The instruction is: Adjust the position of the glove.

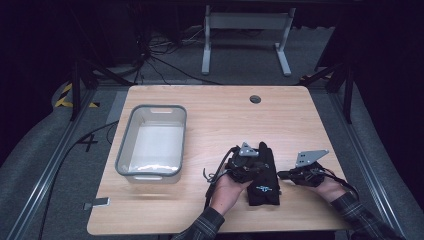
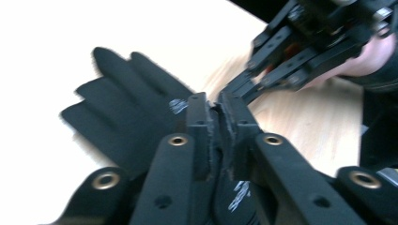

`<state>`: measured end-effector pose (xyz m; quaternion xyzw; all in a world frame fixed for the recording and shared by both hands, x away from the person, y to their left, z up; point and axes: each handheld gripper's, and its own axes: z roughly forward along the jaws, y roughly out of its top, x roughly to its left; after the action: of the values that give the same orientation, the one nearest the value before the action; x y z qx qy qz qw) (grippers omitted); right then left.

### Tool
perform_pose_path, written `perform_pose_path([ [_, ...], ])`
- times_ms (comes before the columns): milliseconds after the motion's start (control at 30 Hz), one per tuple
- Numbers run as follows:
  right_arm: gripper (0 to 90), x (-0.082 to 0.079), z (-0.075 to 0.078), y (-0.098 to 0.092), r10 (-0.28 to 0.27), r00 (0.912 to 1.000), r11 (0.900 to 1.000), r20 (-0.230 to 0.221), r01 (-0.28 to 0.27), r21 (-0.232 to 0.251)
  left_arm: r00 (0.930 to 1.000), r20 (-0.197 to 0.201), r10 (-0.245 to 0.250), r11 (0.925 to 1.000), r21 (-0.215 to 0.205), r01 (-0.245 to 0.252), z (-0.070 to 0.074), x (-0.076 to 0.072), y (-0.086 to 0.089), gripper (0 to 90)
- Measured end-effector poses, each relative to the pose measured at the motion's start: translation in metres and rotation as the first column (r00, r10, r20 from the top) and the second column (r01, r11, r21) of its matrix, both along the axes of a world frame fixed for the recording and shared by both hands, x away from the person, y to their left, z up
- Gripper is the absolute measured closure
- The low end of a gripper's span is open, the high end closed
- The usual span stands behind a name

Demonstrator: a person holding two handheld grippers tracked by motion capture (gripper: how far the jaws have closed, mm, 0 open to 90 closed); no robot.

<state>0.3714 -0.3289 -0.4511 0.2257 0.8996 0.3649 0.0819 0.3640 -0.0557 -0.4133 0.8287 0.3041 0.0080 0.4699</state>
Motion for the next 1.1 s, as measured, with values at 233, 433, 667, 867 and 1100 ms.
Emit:
perform_pose_path([
  [233,89.7,-0.007,0.001,-0.007,0.001,1.0,1.0,-0.007,-0.001,0.005,0.9991,-0.027,0.032,0.9958,0.086,-0.03,-0.015,-0.001,0.015,89.5],
  [433,89.7,-0.012,-0.004,0.001,0.041,0.9988,0.999,-0.025,-0.042,-0.004,0.9977,-0.066,0.013,0.9911,0.133,-0.004,-0.031,-0.003,0.009,89.4],
  [667,89.7,-0.012,-0.005,0.003,0.051,0.9982,0.999,-0.032,-0.051,0.001,0.9967,-0.081,0.005,0.9908,0.135,0.006,-0.037,0.002,0.005,89.3],
  [867,89.7,-0.012,-0.006,0.006,0.064,0.997,0.998,-0.042,-0.064,0.011,0.9972,-0.074,0.001,0.9893,0.146,0.01,-0.038,0.006,0.001,89.3],
  [1100,89.7,-0.016,-0.006,0.02,0.105,0.9938,0.994,-0.036,-0.105,0.006,0.9982,-0.058,0.017,0.9878,0.156,-0.008,-0.036,0.016,0.0,89.4],
])
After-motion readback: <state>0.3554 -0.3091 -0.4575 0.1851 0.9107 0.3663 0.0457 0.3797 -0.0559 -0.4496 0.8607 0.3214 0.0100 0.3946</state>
